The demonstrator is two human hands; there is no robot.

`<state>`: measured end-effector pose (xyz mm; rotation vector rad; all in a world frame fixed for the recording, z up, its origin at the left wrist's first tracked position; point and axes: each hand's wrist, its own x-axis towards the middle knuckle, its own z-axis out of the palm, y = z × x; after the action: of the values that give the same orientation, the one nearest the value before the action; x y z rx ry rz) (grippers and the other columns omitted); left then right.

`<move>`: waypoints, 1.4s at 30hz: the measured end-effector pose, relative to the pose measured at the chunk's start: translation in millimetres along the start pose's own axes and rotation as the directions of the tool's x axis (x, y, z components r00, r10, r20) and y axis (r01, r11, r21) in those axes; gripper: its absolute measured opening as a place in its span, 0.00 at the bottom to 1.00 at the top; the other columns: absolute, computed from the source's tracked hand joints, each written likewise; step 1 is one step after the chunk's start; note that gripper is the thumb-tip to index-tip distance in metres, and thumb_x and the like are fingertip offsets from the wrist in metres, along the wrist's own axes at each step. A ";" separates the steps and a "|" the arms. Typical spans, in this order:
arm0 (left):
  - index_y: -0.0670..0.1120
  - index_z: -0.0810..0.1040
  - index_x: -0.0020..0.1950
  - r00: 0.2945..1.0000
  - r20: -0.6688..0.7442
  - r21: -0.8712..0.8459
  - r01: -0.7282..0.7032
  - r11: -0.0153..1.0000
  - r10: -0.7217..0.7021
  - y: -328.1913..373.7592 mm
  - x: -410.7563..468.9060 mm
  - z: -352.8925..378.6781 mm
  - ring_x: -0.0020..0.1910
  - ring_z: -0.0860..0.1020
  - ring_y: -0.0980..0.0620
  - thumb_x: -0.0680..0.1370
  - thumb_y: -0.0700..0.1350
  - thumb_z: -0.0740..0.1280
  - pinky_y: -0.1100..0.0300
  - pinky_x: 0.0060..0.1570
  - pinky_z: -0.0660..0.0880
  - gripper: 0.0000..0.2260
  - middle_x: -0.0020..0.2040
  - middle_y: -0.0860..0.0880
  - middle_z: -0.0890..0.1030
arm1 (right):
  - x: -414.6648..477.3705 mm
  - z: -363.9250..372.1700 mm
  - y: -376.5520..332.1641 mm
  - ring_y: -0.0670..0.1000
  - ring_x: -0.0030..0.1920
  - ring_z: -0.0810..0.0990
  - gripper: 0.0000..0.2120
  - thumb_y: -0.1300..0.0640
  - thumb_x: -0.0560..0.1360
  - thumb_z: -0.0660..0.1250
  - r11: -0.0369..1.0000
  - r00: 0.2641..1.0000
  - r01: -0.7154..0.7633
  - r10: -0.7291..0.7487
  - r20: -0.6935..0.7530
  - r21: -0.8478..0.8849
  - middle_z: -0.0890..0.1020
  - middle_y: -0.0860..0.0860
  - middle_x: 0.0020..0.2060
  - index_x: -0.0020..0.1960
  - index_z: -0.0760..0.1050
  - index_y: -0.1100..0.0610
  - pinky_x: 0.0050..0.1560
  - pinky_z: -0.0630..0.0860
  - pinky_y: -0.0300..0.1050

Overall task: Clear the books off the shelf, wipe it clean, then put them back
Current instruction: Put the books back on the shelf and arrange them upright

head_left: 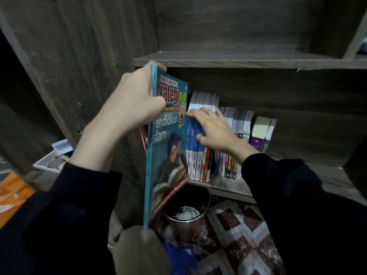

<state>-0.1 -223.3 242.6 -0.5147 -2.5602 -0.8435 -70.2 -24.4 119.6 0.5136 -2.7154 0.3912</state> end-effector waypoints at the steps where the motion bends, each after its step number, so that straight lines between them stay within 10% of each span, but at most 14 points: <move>1: 0.51 0.68 0.69 1.000 -0.007 0.026 0.000 1.000 0.000 -0.7 4.5 4.3 0.52 0.75 0.52 0.73 0.37 0.64 0.64 0.43 0.70 0.25 0.60 0.46 0.77 | 0.4 -0.4 -0.2 0.49 0.74 0.56 0.31 0.60 0.72 0.64 1.000 1.000 -0.005 0.005 0.007 0.009 0.65 0.46 0.71 0.73 0.59 0.50 0.75 0.44 0.61; 9: 0.52 0.64 0.71 0.995 -0.095 -0.033 -0.031 0.999 0.028 -12.3 32.3 47.0 0.52 0.76 0.50 0.72 0.34 0.63 0.56 0.51 0.76 0.29 0.58 0.45 0.77 | 5.3 3.2 -0.7 0.48 0.73 0.56 0.32 0.60 0.71 0.64 1.000 1.000 0.001 -0.001 0.005 0.026 0.65 0.47 0.71 0.73 0.59 0.50 0.75 0.46 0.62; 17: 0.52 0.59 0.75 0.987 -0.152 -0.116 0.029 0.993 -0.047 -53.2 17.8 134.6 0.31 0.78 0.47 0.74 0.31 0.61 0.49 0.35 0.79 0.32 0.43 0.42 0.81 | 10.7 8.0 -2.0 0.48 0.73 0.57 0.33 0.60 0.70 0.64 0.999 0.999 0.036 -0.036 0.003 0.023 0.65 0.45 0.71 0.73 0.60 0.50 0.74 0.47 0.63; 23: 0.59 0.60 0.73 0.967 -0.196 0.104 0.183 0.978 -0.160 -72.1 0.1 164.7 0.42 0.72 0.49 0.75 0.42 0.69 0.55 0.40 0.72 0.31 0.54 0.48 0.62 | 11.7 9.0 -4.6 0.48 0.73 0.56 0.32 0.60 0.70 0.64 0.999 0.999 0.046 -0.046 0.009 0.015 0.65 0.45 0.71 0.73 0.60 0.50 0.74 0.47 0.62; 29: 0.45 0.60 0.75 0.931 -0.310 -0.201 0.136 0.970 -0.195 -66.9 -43.5 183.6 0.60 0.70 0.50 0.77 0.42 0.67 0.56 0.60 0.70 0.28 0.67 0.43 0.63 | 12.1 9.7 -5.8 0.48 0.73 0.55 0.33 0.60 0.71 0.64 0.999 0.999 0.041 -0.041 0.006 0.020 0.64 0.45 0.72 0.74 0.59 0.50 0.74 0.46 0.62; 33: 0.44 0.37 0.77 0.945 0.004 -0.363 0.307 0.880 -0.328 -49.8 -94.3 226.5 0.75 0.40 0.57 0.80 0.37 0.57 0.68 0.72 0.37 0.34 0.78 0.49 0.38 | 12.4 11.0 -4.9 0.48 0.74 0.55 0.33 0.60 0.71 0.65 0.999 0.999 0.041 -0.041 0.004 0.020 0.63 0.45 0.72 0.74 0.59 0.50 0.74 0.45 0.62; 42: 0.41 0.29 0.74 0.899 0.172 -0.424 0.437 0.793 -0.404 -38.6 -44.0 238.8 0.73 0.29 0.49 0.73 0.31 0.59 0.51 0.71 0.32 0.43 0.73 0.44 0.26 | 14.2 14.6 -4.5 0.47 0.73 0.54 0.34 0.60 0.71 0.65 0.999 0.999 0.045 -0.045 -0.005 0.018 0.64 0.45 0.71 0.74 0.58 0.50 0.74 0.45 0.61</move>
<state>-39.9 -112.9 26.6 -0.0843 -2.5780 -1.6348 -85.1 -37.5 112.8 0.5774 -2.6924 0.4055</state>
